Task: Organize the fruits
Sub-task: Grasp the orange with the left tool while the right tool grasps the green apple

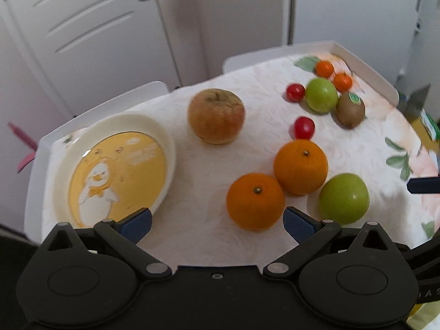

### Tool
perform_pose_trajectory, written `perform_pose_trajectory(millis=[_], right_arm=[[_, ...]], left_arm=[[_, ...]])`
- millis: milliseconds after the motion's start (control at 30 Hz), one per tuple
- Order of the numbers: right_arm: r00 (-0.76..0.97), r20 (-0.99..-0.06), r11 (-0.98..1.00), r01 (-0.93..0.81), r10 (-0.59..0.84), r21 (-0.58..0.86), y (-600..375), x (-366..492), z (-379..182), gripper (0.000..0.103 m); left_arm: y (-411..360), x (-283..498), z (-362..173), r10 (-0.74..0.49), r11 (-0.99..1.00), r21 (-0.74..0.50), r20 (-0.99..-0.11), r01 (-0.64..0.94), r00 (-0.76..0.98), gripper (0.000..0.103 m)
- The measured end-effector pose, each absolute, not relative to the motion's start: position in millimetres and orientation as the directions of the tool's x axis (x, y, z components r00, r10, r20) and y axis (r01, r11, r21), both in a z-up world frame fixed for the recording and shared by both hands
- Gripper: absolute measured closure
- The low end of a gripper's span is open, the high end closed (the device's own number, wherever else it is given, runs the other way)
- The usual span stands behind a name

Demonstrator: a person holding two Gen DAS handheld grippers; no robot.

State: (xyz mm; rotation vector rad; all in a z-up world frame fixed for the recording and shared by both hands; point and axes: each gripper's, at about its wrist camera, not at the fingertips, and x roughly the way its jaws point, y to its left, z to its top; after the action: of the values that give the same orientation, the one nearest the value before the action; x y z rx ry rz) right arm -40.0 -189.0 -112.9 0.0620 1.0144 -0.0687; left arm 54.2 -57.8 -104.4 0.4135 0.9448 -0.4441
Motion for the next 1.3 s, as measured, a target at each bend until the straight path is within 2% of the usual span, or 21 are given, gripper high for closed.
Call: perform_pose_trajectory(millis=[167, 433, 600, 733, 1100, 1300], right_arm=[[0.520, -0.854, 0.997, 0.063, 0.000, 0.038, -187, -33, -127, 0.000], [0.521, -0.853, 0.998, 0.032, 0.023, 0.046, -187, -19, -137, 0.007], [0.524, -0.851, 0.999, 0.003, 0.039, 0.047, -186, -11, -140, 0.015], [0.523, -0.851, 0.999, -0.031, 0.049, 0.038, -184, -9, -142, 0.022], [0.523, -0.849, 0.996, -0.071, 0.077, 0.047, -182, -7, -144, 0.035], [0.528, -0.845, 0.995, -0.086, 0.083, 0.044, -181, -8, -143, 0.036]], left_arm=[[-72, 60, -121, -0.187, 0.791, 0.160, -0.855, 0.590, 0.483, 0.007], [-85, 70, -135, -0.196, 0.772, 0.145, -0.872, 0.619, 0.449, 0.013], [-86, 76, -141, -0.211, 0.772, 0.111, -0.884, 0.625, 0.418, 0.022], [-88, 77, -145, -0.237, 0.771, 0.066, -0.894, 0.634, 0.381, 0.039], [-85, 74, -144, -0.237, 0.777, 0.069, -0.888, 0.626, 0.393, 0.040], [-81, 69, -144, -0.225, 0.787, 0.081, -0.886, 0.612, 0.406, 0.040]])
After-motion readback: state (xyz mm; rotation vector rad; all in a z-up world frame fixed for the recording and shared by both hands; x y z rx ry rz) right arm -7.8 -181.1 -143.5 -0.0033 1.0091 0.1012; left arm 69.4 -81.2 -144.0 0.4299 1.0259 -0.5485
